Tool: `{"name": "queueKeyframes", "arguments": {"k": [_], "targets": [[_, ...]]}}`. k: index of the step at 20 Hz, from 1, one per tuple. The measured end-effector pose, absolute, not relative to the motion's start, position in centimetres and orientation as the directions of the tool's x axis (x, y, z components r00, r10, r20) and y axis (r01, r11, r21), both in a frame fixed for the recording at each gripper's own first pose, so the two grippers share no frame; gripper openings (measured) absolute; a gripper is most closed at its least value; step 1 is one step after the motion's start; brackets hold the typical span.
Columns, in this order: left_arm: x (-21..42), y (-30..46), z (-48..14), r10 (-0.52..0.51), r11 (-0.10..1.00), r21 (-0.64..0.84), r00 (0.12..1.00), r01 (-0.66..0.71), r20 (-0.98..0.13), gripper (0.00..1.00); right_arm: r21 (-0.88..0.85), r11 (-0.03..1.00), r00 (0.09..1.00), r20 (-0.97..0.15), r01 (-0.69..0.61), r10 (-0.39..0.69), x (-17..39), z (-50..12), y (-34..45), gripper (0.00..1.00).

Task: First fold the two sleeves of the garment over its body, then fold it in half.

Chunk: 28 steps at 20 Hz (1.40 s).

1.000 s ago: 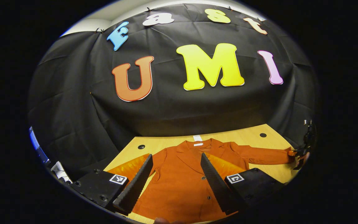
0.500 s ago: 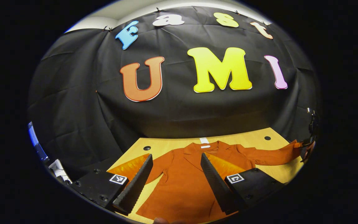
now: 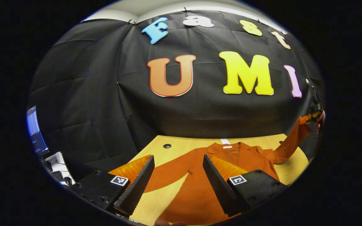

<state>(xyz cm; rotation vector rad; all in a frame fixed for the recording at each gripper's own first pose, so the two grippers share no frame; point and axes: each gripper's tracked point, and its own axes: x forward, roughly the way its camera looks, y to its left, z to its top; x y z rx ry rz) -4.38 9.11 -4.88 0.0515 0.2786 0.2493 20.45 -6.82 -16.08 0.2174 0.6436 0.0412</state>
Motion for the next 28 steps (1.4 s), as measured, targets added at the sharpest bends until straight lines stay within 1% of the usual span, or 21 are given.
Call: {"name": "queueKeyframes", "arguments": {"k": [4,6,10,12,18,22,23,24,25,26,28], "targets": [[-5.5,11.8,-5.5,0.312,0.949,0.047,0.909,-0.312,-0.277,1.00,0.220,0.971,0.804,-0.557,-0.098,0.208,22.5,-12.9,5.3,0.00],[-6.1,13.5,-5.7,0.354,0.932,0.026,0.892,-0.362,-0.280,1.00,0.220,0.962,0.796,-0.548,-0.160,0.257,23.2,-12.6,11.5,0.00],[-6.2,14.6,-5.8,0.364,0.921,-0.030,0.884,-0.389,-0.293,1.00,0.210,0.940,0.743,-0.575,-0.270,0.342,22.7,-15.3,22.3,0.00],[-6.2,15.2,-5.9,0.360,0.919,-0.050,0.885,-0.390,-0.295,1.00,0.204,0.932,0.714,-0.600,-0.299,0.361,22.2,-17.7,26.4,0.00],[-7.4,16.6,-7.5,0.349,0.918,-0.058,0.870,-0.392,-0.348,1.00,0.180,0.924,0.620,-0.696,-0.338,0.362,20.3,-27.9,35.3,0.00],[-8.3,17.2,-9.7,0.337,0.916,-0.067,0.851,-0.395,-0.403,1.00,0.162,0.927,0.583,-0.737,-0.339,0.342,18.8,-33.5,38.9,0.01],[-8.3,17.4,-10.4,0.332,0.917,-0.068,0.847,-0.393,-0.415,1.00,0.162,0.925,0.575,-0.743,-0.343,0.343,18.4,-34.7,39.8,0.03],[-8.2,17.6,-11.0,0.330,0.917,-0.067,0.844,-0.392,-0.424,1.00,0.156,0.927,0.569,-0.751,-0.340,0.335,18.1,-35.4,40.2,0.05],[-8.1,17.7,-11.6,0.328,0.918,-0.067,0.841,-0.392,-0.430,1.00,0.166,0.926,0.568,-0.749,-0.339,0.343,17.9,-35.6,40.8,0.08],[-8.0,17.9,-12.0,0.327,0.918,-0.066,0.840,-0.391,-0.433,1.00,0.193,0.920,0.570,-0.736,-0.341,0.366,17.7,-35.2,41.5,0.09],[-7.7,18.2,-12.9,0.327,0.917,-0.066,0.838,-0.393,-0.438,1.00,0.273,0.890,0.566,-0.694,-0.365,0.445,17.2,-33.5,42.9,0.16]]}}
